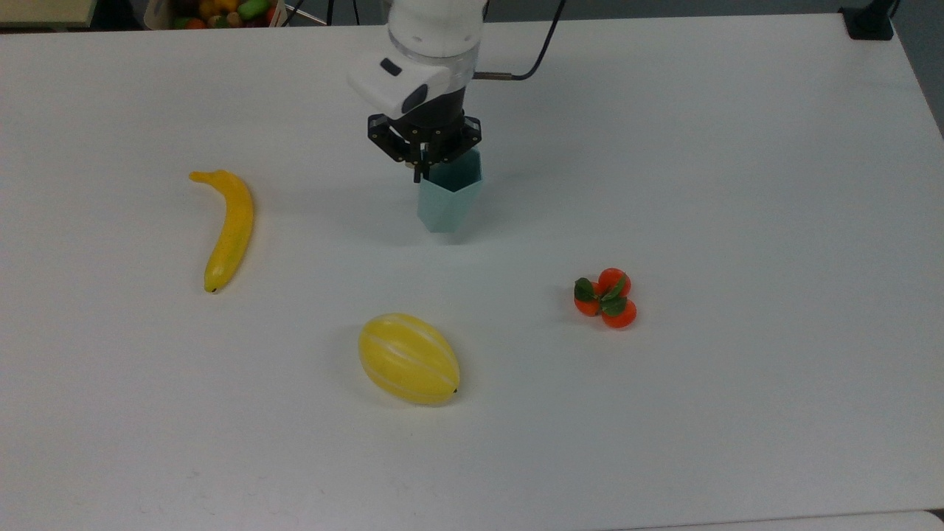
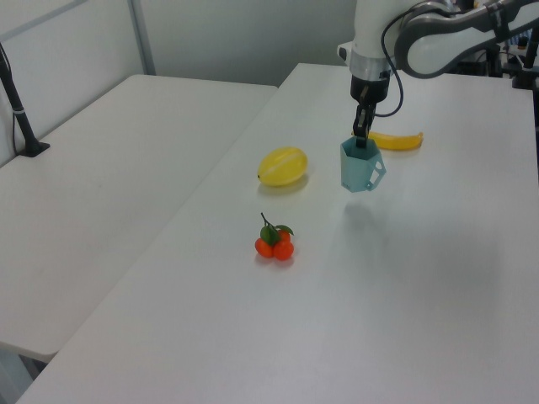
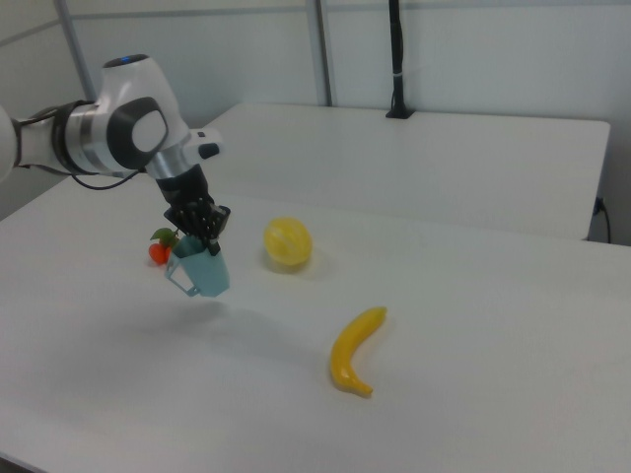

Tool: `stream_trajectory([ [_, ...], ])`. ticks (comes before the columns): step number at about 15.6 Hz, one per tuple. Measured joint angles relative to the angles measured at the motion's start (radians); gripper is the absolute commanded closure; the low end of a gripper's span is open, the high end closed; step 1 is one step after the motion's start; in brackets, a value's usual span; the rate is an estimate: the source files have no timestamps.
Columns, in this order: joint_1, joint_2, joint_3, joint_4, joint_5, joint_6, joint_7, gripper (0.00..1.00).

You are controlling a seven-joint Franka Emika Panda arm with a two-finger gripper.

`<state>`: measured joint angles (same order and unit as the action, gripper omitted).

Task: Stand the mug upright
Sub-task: 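Lift and rotate the held mug so its base rests on the table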

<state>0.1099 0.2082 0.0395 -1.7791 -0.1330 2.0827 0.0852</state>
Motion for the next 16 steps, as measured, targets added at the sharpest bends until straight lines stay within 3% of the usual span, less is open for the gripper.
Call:
stream_trajectory([
  [4, -0.057, 0.007, -0.014, -0.010, 0.098, 0.000, -0.175, 1.00],
  [9, -0.088, 0.046, -0.032, -0.012, 0.163, 0.028, -0.228, 0.97],
  [13, -0.088, 0.059, -0.032, -0.012, 0.164, 0.051, -0.229, 0.74],
  [16, -0.087, 0.060, -0.032, -0.012, 0.164, 0.051, -0.229, 0.68],
])
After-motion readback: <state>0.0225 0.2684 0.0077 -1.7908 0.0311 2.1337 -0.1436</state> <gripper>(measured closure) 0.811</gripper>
